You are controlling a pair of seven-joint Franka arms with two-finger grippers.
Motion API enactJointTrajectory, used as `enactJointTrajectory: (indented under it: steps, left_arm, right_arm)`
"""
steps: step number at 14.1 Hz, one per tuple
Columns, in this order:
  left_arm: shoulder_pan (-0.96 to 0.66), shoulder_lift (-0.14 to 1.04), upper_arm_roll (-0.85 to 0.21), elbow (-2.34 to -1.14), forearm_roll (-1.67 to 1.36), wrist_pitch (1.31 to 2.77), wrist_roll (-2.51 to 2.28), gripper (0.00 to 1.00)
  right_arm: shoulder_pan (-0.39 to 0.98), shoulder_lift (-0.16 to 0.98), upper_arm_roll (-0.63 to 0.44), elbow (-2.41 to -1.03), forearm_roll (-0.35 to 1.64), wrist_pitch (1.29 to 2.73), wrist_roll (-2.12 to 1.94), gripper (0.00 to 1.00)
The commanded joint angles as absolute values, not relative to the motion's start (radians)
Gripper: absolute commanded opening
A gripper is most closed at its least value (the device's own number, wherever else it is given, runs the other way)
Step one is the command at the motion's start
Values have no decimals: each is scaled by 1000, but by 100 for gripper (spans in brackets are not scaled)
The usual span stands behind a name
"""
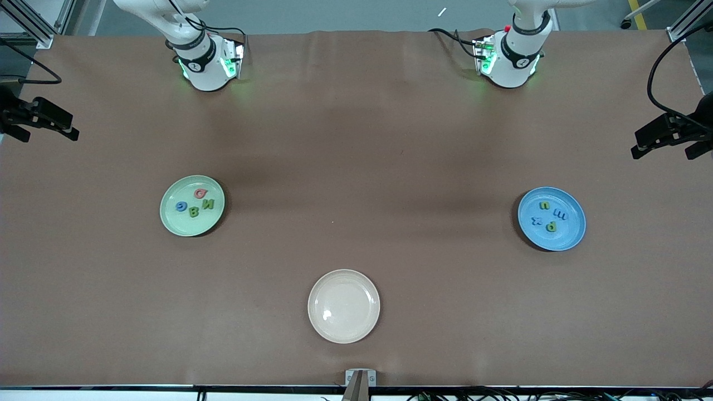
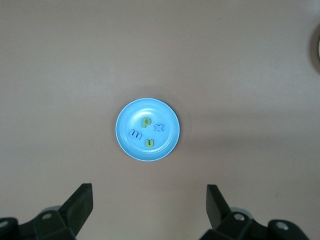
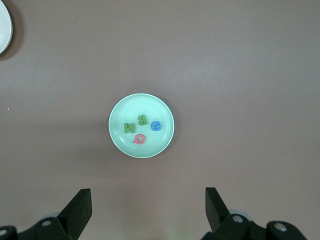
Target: Sort upper and lower case letters into plates
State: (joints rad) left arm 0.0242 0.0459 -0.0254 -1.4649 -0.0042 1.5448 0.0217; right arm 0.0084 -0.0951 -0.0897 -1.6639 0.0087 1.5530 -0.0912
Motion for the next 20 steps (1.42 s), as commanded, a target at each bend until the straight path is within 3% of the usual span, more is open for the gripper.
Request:
enactJointTrajectory:
  steps: [1,20]
  left_arm:
    - [28,-26,-26,-1549,-17,1574,25,100]
    - [26,-31,-25,-1546,-17,1582,-18,100]
  right_arm:
    - [2,-129,-81,-1694,11,1555,-101,100]
    - [0,-127,-83,-1694,12,1555,-101,100]
